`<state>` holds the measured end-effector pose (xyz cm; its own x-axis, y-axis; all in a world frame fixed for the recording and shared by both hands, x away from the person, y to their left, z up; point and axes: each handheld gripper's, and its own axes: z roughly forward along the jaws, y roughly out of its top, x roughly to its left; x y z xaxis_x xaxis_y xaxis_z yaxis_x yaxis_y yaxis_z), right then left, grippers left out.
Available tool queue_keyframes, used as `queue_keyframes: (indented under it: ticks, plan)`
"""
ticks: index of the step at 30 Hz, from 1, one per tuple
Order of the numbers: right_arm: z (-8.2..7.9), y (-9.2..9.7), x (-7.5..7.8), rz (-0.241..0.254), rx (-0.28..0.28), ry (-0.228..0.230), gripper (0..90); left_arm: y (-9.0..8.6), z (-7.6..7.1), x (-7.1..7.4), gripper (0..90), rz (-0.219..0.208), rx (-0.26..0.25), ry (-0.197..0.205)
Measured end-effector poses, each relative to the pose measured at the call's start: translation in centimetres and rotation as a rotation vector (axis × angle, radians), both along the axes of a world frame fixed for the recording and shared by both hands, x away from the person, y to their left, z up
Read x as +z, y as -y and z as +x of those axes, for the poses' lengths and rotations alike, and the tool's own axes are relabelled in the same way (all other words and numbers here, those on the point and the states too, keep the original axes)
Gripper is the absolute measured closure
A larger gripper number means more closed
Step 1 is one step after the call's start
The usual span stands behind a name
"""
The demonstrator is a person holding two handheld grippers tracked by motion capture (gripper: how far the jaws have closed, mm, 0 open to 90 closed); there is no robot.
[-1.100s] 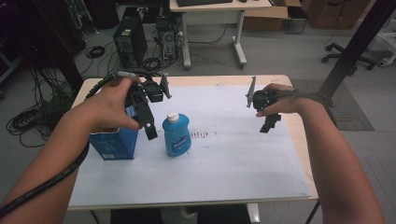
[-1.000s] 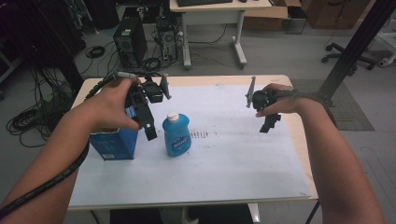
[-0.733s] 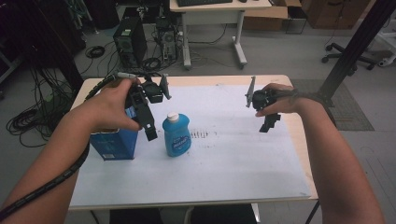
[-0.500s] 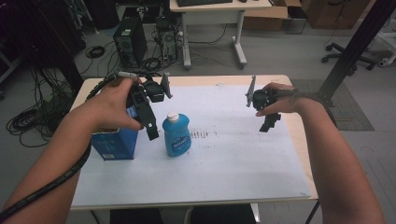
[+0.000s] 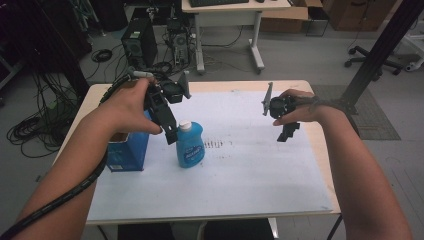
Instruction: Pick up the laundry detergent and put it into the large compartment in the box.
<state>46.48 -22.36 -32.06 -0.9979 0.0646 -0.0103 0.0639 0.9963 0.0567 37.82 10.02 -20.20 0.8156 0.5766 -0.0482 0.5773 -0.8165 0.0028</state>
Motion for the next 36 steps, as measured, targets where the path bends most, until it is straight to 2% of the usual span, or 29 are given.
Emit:
queue_keyframes:
  ticks: [9,20,30,36]
  plan:
    - [-0.2,0.0,-0.2,0.007,0.005,0.003,5.3,1.0,0.6,-0.1,0.2,0.007,0.028,-0.004]
    - [-0.2,0.0,-0.5,0.01,0.006,0.002,5.3,2.2,1.1,-0.4,0.2,0.004,0.032,-0.002]
    - [-0.2,-0.1,-0.5,0.006,0.011,0.004,5.3,3.5,1.9,-1.3,0.2,0.023,0.044,0.01]
    - [-0.2,0.0,-0.5,0.009,0.009,0.006,5.3,3.7,2.4,-2.2,0.2,0.012,0.045,0.012]
